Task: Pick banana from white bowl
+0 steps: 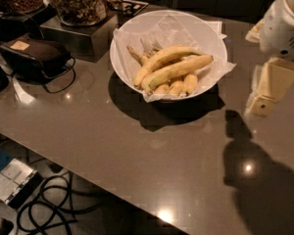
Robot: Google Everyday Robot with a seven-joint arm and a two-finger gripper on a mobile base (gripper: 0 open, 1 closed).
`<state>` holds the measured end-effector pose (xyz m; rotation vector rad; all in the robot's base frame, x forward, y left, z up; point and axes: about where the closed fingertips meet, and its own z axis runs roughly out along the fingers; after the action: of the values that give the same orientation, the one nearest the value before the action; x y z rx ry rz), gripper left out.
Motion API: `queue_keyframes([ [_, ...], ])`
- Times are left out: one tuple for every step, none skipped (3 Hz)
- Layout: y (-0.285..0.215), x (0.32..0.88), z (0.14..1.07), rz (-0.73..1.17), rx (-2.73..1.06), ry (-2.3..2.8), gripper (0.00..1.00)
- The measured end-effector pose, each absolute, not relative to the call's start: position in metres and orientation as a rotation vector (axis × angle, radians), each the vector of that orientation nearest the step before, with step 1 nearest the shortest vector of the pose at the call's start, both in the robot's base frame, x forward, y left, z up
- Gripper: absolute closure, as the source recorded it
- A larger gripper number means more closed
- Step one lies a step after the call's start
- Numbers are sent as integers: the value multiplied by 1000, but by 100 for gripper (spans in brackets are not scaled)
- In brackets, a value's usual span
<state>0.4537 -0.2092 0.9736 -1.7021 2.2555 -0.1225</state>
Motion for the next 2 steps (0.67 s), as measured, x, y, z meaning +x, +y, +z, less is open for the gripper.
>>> queue_keyframes([
  [-197, 479, 967, -128, -1731, 2262, 0],
  [-183, 501, 959, -107, -1791, 2250, 0],
])
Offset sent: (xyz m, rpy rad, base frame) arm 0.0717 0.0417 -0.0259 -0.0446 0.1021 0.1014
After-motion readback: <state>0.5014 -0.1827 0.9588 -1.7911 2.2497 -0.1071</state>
